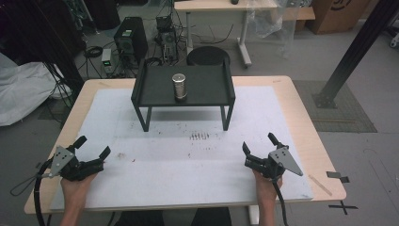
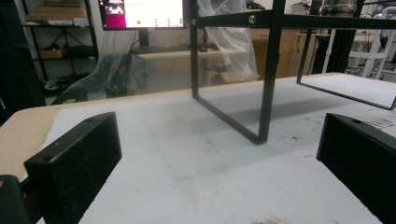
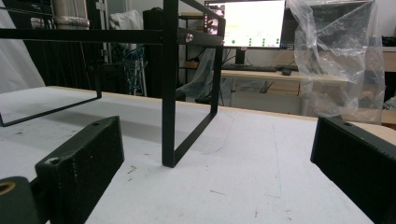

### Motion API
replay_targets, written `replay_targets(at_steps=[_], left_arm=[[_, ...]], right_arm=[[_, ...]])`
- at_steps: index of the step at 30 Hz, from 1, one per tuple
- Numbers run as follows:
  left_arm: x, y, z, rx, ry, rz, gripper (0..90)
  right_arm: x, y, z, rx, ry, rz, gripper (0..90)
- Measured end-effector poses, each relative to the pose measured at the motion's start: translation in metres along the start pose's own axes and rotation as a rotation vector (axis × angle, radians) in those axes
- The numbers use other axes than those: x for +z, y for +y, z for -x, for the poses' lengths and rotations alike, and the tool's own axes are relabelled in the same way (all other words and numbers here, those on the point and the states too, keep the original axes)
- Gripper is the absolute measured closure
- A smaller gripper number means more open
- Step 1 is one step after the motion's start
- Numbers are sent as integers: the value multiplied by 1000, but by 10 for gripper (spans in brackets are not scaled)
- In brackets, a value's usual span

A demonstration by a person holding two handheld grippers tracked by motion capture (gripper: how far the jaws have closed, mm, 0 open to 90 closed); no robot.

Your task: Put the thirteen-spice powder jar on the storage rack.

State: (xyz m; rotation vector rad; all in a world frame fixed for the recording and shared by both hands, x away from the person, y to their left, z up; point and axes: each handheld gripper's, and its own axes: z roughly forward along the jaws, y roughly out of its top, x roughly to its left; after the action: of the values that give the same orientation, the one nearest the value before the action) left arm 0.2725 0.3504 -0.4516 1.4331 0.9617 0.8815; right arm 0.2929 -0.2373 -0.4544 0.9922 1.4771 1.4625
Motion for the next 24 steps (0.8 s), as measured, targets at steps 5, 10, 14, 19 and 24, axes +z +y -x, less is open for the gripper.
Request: replay_targets(at_steps=[5,10,14,19,24], left_arm=[[0,0,2,21,-5,1,4],[-1,0,1,17,-4,7,3],[-1,0,2,20,-6,4,3],[-1,0,1,20,-6,6,3],[-1,0,1,21,-6,5,4]], right_arm=[[0,0,0,0,0,2,24],[0,0,0,0,0,2,24],[0,0,0,1,0,2,24],[0,0,0,1,0,2,24],[0,0,0,1,-1,1,24]])
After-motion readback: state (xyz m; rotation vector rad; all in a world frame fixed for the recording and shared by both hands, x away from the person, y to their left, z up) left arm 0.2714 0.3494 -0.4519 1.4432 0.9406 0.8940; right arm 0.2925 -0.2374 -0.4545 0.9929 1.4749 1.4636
